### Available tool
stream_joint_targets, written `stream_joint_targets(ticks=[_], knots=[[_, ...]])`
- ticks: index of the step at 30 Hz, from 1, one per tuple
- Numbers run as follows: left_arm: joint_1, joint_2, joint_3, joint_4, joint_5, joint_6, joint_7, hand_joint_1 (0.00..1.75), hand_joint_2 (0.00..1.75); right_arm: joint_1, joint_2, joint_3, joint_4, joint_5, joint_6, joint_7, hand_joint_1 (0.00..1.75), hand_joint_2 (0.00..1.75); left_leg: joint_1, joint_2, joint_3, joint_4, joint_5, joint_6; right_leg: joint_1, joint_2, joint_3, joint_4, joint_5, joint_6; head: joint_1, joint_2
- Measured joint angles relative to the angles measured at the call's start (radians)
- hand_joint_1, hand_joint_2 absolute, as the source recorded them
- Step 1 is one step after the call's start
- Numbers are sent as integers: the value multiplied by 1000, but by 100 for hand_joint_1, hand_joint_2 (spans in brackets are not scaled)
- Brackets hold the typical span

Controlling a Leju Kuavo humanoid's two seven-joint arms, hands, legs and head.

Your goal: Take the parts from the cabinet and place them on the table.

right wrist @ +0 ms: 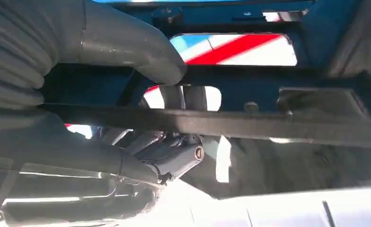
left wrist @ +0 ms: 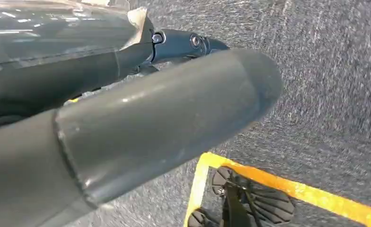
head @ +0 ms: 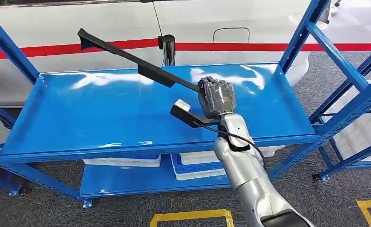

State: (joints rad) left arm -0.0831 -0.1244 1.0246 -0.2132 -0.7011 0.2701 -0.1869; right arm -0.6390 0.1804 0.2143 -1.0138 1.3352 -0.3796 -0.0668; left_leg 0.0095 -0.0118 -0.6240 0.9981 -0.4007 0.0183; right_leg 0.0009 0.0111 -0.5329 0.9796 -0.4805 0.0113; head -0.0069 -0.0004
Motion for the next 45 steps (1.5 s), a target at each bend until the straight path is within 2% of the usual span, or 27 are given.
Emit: stream_joint_targets(ticks=[2, 3, 7, 9, 10, 12, 14, 16, 23, 27, 32, 36, 39, 40, 41, 42, 43, 44, 45], knots=[[0, -1, 27, 0, 10, -27, -13, 0, 0, 14, -1, 11, -39, -2, 1, -2, 175, 175, 0, -1, 0, 0, 0, 0, 0, 0, 0, 0, 0, 0, 0, 0], [0, -1, 39, 0, 11, -45, -21, 0, 175, 17, -3, 21, -62, -6, -2, -9, 175, 175, 0, 0, 0, 0, 0, 0, 0, 0, 0, 0, 0, 0, 0, 0], [-2, -5, 57, 0, 1, -108, -34, 0, 175, 25, -24, 72, -196, -26, 6, -7, 175, 175, 0, 0, -1, 0, 0, 0, 0, 0, 0, 0, 0, 0, 0, 0], [-2, -17, 57, 0, -17, -91, -26, 0, 175, 21, -31, 90, -238, -33, 8, -4, 175, 175, 0, 0, -1, 0, 0, 0, 0, 0, 0, 0, 0, 0, 0, 0], [-2, -36, 57, 0, -26, -74, -24, 0, 175, 18, -34, 99, -255, -38, 8, -3, 175, 175, -1, 0, -1, 0, 0, 0, 0, 0, 0, 0, 0, 1, 0, 0], [-9, -94, 55, 0, -40, 6, -23, 0, 175, 0, -38, 127, -311, -71, 3, -4, 175, 175, -3, 1, -1, 0, 0, 0, -1, 0, -1, 0, 1, 1, -2, 0], [-13, -131, 55, 2, -43, 15, -21, 0, 175, -24, -49, 142, -339, -112, -8, -13, 175, 175, -3, 0, -1, 0, 0, 0, -1, 0, 0, 0, 0, 1, 0, 0], [-17, -149, 54, 5, -44, 16, -8, 0, 175, -50, -62, 159, -347, -140, -27, -16, 175, 175, -4, 0, -1, 0, 0, 0, -1, 0, 0, 0, 1, 1, 0, 0], [-21, -158, 55, 7, -42, -9, 49, 0, 175, -64, -91, 189, -351, -172, -74, -16, 175, 175, -4, 0, -1, 0, 0, 1, -1, 0, 0, 0, 1, 1, -1, 0], [-24, -168, 57, 7, -21, -26, 59, 0, 175, -56, -95, 194, -353, -235, -99, -21, 175, 175, -3, 1, -1, 0, 0, 1, -1, 0, 0, 0, 1, 1, 0, 0], [-25, -171, 57, 8, -23, -4, 109, 0, 175, -49, -93, 204, -355, -315, -103, -35, 175, 175, -3, 1, -2, 1, -2, 2, -3, 0, 0, 0, 1, 1, 0, 0], [-27, -172, 59, 8, -23, 5, 119, 0, 175, -53, -87, 214, -355, -374, -100, -51, 175, 175, -6, 0, -2, 2, -3, 4, -8, 0, 1, -1, -1, 4, 0, 0], [-27, -172, 64, 8, -23, 7, 123, 0, 175, -55, -83, 216, -355, -384, -100, -54, 175, 175, -9, -2, -2, 5, -7, 10, -14, 0, 2, -1, -2, 6, 0, 0], [-27, -172, 65, 8, -23, 9, 128, 0, 175, -55, -83, 217, -355, -394, -100, -58, 175, 175, -10, -2, -3, 6, -8, 12, -15, 0, 3, -1, -3, 9, 0, 0], [-27, -172, 66, 8, -25, 13, 135, 0, 175, -57, -83, 217, -355, -409, -99, -61, 175, 175, -11, -2, -2, 8, -9, 16, -18, 0, 4, -2, -2, 11, 0, 0], [-27, -172, 66, 8, -25, 13, 139, 0, 175, -60, -83, 219, -355, -421, -98, -64, 175, 175, -12, -2, -2, 9, -6, 19, -18, 0, 5, -4, 2, 17, -1, 0], [-28, -172, 68, 8, -26, 13, 142, 0, 175, -66, -83, 219, -355, -433, -97, -66, 175, 175, -5, 0, 3, -4, 1, 28, -12, 0, 5, -3, -1, 19, 0, 0], [-28, -174, 69, 8, -26, 13, 142, 0, 175, -70, -84, 219, -355, -445, -97, -71, 175, 175, -1, 4, 7, -12, 6, 32, -15, -3, -2, 13, -16, 19, 0, 0], [-29, -175, 70, 7, -26, 12, 142, 0, 175, -75, -85, 219, -355, -456, -98, -76, 175, 175, -1, 5, 7, -12, 7, 35, -15, -3, -23, 59, -46, 12, 0, 0]])
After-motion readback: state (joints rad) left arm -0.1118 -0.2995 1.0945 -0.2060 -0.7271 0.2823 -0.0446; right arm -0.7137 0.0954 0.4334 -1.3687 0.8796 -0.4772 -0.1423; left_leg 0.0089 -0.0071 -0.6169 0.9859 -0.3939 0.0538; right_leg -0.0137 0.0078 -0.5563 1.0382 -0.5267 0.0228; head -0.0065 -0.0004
